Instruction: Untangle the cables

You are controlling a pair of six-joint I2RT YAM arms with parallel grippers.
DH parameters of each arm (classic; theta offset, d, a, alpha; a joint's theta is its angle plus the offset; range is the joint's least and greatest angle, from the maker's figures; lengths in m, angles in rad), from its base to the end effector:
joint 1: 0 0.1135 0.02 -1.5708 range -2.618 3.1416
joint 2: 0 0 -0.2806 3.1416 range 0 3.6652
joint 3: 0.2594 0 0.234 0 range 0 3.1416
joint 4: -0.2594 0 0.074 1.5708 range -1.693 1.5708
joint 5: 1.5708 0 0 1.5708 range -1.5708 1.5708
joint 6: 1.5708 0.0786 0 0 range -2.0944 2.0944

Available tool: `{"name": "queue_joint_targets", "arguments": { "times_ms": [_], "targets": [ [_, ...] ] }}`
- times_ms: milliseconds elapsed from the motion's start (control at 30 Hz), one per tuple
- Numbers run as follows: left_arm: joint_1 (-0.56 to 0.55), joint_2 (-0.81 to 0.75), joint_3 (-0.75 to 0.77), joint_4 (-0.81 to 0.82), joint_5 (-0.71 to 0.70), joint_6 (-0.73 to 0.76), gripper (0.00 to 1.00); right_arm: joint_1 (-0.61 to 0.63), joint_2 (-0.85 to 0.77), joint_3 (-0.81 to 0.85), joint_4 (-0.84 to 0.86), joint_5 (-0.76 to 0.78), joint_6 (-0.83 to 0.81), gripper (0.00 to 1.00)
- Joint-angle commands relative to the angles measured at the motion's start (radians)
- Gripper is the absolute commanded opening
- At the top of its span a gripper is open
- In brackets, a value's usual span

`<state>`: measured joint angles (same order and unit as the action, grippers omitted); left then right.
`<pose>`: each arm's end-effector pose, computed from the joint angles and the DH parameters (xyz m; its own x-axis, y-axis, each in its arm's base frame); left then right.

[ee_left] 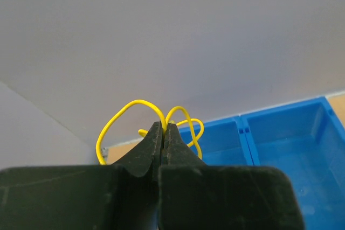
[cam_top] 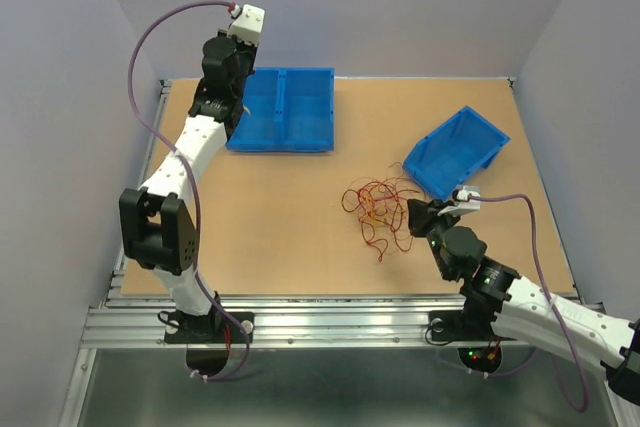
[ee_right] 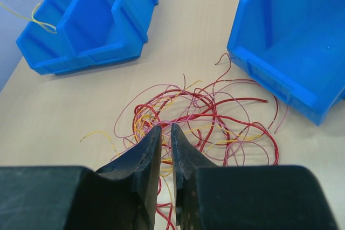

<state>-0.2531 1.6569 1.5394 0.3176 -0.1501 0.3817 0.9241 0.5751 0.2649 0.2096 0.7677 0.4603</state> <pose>0.4139 -0.0949 0.4563 0.2180 0.3241 -0.9206 0.0264 0.9410 0.3375 0.1328 0.0853 0.2411 -0.1243 0.3657 -0.9224 -0.1146 0.9181 0.3795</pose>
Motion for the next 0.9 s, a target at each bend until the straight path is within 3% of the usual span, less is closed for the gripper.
{"name": "queue_joint_targets", "arguments": {
  "times_ms": [0, 267, 333, 367, 400, 467, 500, 567, 700, 733, 867],
  "targets": [
    [0.04, 0.076, 0.013, 0.012, 0.104, -0.069, 0.0, -0.002, -0.009, -0.018, 0.027, -0.015, -0.018, 0.19],
    [0.049, 0.136, -0.024, -0.041, 0.176, -0.129, 0.0, -0.002, -0.027, -0.026, 0.03, -0.019, -0.025, 0.2],
    [0.049, 0.164, 0.027, -0.107, 0.191, -0.136, 0.14, -0.002, -0.029, -0.026, 0.033, -0.021, -0.023, 0.2],
    [0.049, 0.17, 0.04, -0.127, 0.199, -0.138, 0.24, -0.002, -0.026, -0.027, 0.034, -0.022, -0.025, 0.21],
    [0.049, 0.17, 0.05, -0.147, 0.204, -0.136, 0.43, -0.002, -0.023, -0.026, 0.036, -0.022, -0.025, 0.22],
    [0.049, 0.159, 0.059, -0.158, 0.204, -0.139, 0.57, -0.002, -0.012, -0.024, 0.037, -0.027, -0.025, 0.24],
    [0.049, 0.141, 0.059, -0.164, 0.201, -0.135, 0.71, -0.002, 0.012, -0.021, 0.037, -0.039, -0.028, 0.27],
    [0.043, 0.124, 0.071, -0.213, 0.181, -0.136, 0.84, -0.002, 0.043, 0.0, 0.028, -0.074, -0.029, 0.38],
    [-0.015, 0.08, 0.084, -0.394, 0.109, -0.118, 0.91, -0.002, 0.126, 0.054, -0.009, -0.218, -0.017, 0.48],
    [-0.058, 0.042, 0.044, -0.422, 0.107, -0.104, 0.94, -0.002, 0.167, 0.077, -0.025, -0.241, -0.012, 0.56],
    [-0.209, -0.065, -0.103, -0.425, 0.188, -0.066, 0.96, -0.002, 0.334, 0.14, -0.047, -0.257, 0.0, 0.71]
  ]
}}
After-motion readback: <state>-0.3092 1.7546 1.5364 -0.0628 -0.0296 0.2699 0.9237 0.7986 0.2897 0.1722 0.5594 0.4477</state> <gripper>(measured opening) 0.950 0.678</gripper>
